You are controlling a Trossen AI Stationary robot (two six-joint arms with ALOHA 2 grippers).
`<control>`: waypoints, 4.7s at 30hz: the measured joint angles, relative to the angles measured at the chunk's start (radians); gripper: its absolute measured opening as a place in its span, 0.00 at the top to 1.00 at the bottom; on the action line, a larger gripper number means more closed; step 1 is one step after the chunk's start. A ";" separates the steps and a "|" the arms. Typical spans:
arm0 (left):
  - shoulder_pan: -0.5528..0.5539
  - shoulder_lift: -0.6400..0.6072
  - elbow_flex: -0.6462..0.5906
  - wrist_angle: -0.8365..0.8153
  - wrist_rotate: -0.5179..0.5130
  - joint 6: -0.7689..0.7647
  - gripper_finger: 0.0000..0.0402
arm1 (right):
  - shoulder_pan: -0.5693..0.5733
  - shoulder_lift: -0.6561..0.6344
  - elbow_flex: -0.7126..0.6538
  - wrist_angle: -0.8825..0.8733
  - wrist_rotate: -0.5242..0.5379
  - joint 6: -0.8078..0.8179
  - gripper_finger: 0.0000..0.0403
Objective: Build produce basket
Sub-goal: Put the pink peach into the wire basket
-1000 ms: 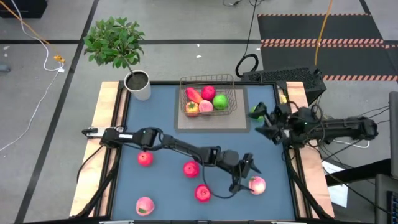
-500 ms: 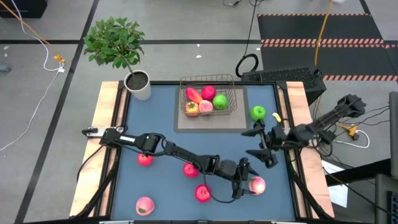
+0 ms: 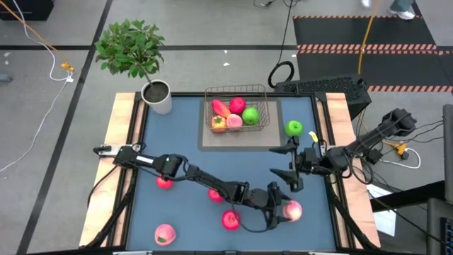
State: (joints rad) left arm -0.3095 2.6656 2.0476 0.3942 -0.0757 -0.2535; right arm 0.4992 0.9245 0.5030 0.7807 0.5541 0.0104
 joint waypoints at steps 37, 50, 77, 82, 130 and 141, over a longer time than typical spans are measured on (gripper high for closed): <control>0.011 0.017 0.002 0.127 0.024 0.086 0.02 | 0.000 0.000 0.000 0.016 -0.004 0.001 0.21; 0.011 0.196 0.246 0.001 0.095 0.055 0.02 | -0.002 0.000 0.000 0.030 -0.005 -0.019 0.21; 0.042 0.099 0.253 -0.274 -0.040 0.123 0.17 | 0.035 -0.001 -0.001 0.030 -0.005 -0.014 0.21; 0.063 -0.003 0.253 -0.460 -0.155 0.164 0.20 | 0.087 -0.002 -0.001 0.082 -0.005 -0.075 0.21; 0.748 -0.405 0.049 -1.490 -0.360 -0.162 0.06 | 0.374 -0.104 -0.001 0.074 0.441 -0.345 0.21; 0.740 -0.426 0.005 -1.457 -0.345 -0.106 0.04 | 0.386 -0.104 -0.001 0.074 0.447 -0.347 0.21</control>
State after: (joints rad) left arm 0.4306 2.2396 2.0529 -1.0633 -0.4202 -0.3593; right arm 0.8856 0.8207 0.5018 0.8547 1.0009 -0.3370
